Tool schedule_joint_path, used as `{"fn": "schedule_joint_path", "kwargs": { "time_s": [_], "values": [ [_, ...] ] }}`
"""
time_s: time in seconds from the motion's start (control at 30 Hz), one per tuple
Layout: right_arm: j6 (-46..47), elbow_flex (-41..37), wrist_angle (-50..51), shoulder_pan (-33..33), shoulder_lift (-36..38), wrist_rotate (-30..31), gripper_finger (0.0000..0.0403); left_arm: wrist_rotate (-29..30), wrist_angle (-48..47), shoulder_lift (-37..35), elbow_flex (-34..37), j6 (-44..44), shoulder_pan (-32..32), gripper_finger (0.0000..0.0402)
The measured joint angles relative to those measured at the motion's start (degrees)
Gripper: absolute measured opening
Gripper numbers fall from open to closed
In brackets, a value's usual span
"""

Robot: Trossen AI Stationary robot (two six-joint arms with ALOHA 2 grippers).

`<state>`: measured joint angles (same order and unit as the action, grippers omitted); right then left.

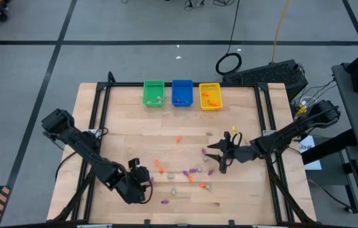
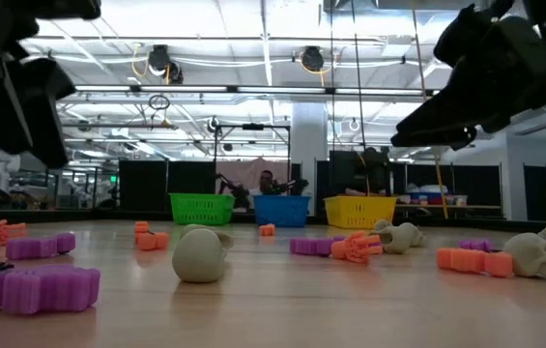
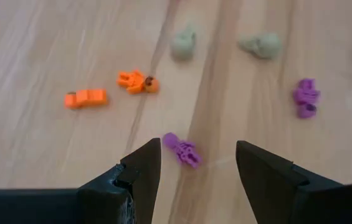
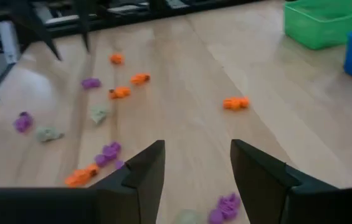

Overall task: Sort Halloween decoration
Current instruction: Put the purple skeleton toy into the blue bin

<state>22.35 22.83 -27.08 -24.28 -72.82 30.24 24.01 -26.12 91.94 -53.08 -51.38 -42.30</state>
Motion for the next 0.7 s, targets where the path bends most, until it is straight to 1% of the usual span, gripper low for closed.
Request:
{"fn": "schedule_joint_path", "kwargs": {
  "time_s": [0.23,0.37,0.47,0.57,0.7],
  "values": [
    [-3.94,0.00,-6.13,-1.78,-2.22,0.00,0.0169,0.11,0.39,4.48,0.00,-0.52,-2.25,0.0208],
    [-4.17,0.00,-6.29,-1.71,-2.25,0.02,0.0169,0.71,2.35,5.86,0.00,-0.87,-2.52,0.0208],
    [-4.20,0.00,-6.31,-1.71,-2.25,0.02,0.0169,2.27,4.80,6.35,0.00,-0.91,-2.47,0.0208],
    [-4.20,0.00,-6.31,-1.71,-2.25,0.02,0.0169,3.52,5.44,7.11,0.00,-3.33,-2.23,0.0208],
    [-4.22,0.00,-6.35,-1.71,-2.25,0.02,0.0169,4.36,3.61,8.21,0.00,-8.39,-1.60,0.0208]
  ]
}}
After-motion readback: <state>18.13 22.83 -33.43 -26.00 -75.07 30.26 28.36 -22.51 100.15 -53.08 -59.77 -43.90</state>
